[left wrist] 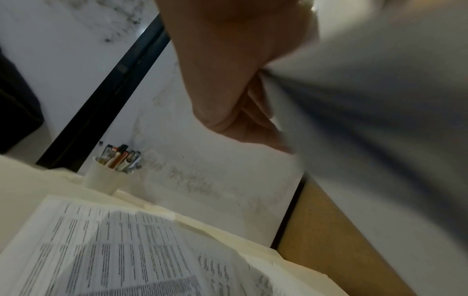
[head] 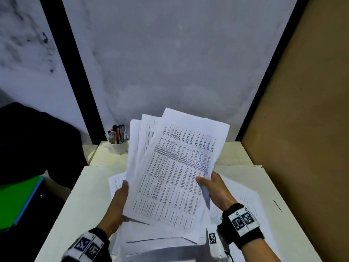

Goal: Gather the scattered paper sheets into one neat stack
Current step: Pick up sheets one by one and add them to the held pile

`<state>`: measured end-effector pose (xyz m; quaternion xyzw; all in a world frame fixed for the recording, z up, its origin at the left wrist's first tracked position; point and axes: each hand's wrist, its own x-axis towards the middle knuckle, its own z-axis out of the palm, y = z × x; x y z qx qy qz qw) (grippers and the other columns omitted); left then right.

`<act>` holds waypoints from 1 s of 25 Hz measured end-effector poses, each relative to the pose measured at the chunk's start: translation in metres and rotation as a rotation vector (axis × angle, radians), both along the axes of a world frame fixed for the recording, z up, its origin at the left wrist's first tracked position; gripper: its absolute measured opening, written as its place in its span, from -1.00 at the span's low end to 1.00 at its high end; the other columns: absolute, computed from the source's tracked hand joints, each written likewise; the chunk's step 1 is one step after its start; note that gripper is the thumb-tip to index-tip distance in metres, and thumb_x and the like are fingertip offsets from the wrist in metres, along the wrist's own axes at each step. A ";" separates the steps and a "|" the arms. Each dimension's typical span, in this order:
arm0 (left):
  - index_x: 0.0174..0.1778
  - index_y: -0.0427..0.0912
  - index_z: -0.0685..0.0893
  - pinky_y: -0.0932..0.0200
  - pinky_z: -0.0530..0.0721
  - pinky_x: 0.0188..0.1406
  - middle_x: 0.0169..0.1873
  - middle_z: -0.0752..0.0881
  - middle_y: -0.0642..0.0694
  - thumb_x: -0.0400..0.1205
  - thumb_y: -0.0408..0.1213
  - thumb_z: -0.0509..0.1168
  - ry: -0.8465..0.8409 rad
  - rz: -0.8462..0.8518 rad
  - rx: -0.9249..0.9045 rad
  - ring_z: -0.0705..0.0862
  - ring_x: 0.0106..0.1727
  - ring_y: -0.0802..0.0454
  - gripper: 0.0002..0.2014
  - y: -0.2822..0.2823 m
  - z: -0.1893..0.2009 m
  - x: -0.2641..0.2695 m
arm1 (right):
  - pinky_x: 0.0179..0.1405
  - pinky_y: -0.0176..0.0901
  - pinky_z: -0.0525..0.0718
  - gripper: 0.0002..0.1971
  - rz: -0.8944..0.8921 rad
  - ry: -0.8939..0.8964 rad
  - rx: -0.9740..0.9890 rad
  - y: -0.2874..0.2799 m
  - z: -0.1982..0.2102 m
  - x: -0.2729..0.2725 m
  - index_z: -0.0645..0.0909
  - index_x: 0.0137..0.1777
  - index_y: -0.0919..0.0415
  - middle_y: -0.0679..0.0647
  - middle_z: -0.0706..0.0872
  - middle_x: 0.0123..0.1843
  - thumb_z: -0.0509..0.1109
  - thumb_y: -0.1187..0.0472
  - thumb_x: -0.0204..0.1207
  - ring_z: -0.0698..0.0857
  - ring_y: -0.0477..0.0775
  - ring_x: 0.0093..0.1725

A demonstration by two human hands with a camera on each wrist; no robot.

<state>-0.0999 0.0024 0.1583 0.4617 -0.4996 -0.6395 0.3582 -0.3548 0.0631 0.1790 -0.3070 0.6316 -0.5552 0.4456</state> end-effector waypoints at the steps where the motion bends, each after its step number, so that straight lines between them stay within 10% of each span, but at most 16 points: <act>1: -0.13 -0.01 0.63 0.15 0.74 -0.45 -0.29 0.79 -0.01 0.63 -0.01 0.14 0.025 -0.004 -0.028 0.71 -0.15 -0.04 -0.78 -0.001 0.003 0.001 | 0.19 -0.06 0.54 -0.74 -0.015 0.059 -0.020 -0.001 0.001 0.002 0.54 0.21 0.24 0.06 0.69 0.01 0.29 0.45 0.56 0.66 0.10 0.08; 4: -0.15 -0.07 0.66 0.38 0.68 -0.42 -0.40 0.84 0.15 0.44 -0.30 0.32 0.011 -0.026 -0.189 0.73 -0.18 -0.07 -0.89 -0.005 0.006 0.001 | 0.04 -0.08 0.75 -0.86 0.000 0.144 -0.089 -0.005 0.005 0.013 0.61 -0.09 0.12 -0.05 0.76 -0.17 0.39 0.39 0.50 0.78 -0.15 -0.20; 7: -0.16 -0.05 0.67 0.44 0.66 -0.42 -0.44 0.82 0.23 0.52 -0.39 0.39 0.053 0.065 -0.208 0.78 -0.30 0.11 -0.87 -0.008 0.008 -0.002 | -0.06 -0.35 0.75 -0.66 0.118 0.129 -0.146 -0.010 0.003 0.022 0.63 0.02 0.01 -0.20 0.82 -0.16 0.48 0.45 0.39 0.79 -0.28 -0.11; 14: -0.10 0.02 0.67 0.11 0.71 -0.11 -0.26 0.83 0.07 -0.18 0.31 0.53 0.046 0.120 -0.258 0.78 -0.15 0.14 -0.24 -0.008 0.029 0.000 | -0.27 -0.31 0.73 -0.83 0.081 0.105 -0.221 -0.012 0.017 0.025 0.74 -0.16 0.12 -0.09 0.86 -0.31 0.51 0.41 0.37 0.82 -0.04 -0.22; 18: -0.21 -0.01 0.73 0.26 0.75 -0.25 -0.32 0.84 0.16 -0.03 0.33 0.52 0.075 0.037 -0.288 0.80 -0.22 0.15 -0.38 -0.011 0.026 0.004 | -0.22 -0.28 0.74 -0.77 0.130 0.059 -0.186 -0.016 0.006 0.026 0.72 -0.08 0.12 -0.04 0.86 -0.23 0.53 0.43 0.34 0.82 0.01 -0.11; 22: -0.06 0.16 0.60 0.16 0.67 0.09 -0.19 0.81 0.20 0.35 0.16 0.43 -0.038 -0.022 -0.151 0.71 -0.02 0.24 -0.67 -0.009 -0.024 0.003 | -0.12 -0.22 0.73 -0.89 0.091 0.054 -0.061 -0.015 -0.030 0.042 0.72 -0.14 0.08 -0.07 0.86 -0.24 0.44 0.32 0.46 0.82 0.01 -0.08; 25: -0.11 -0.07 0.67 0.27 0.69 -0.16 -0.30 0.81 0.15 0.17 0.47 0.32 -0.195 -0.064 -0.105 0.77 -0.22 0.17 -0.32 -0.013 -0.053 0.011 | -0.11 -0.22 0.71 -0.93 -0.066 -0.041 -0.099 -0.006 -0.037 0.030 0.69 -0.07 0.17 -0.05 0.84 -0.19 0.39 0.31 0.51 0.78 -0.09 -0.13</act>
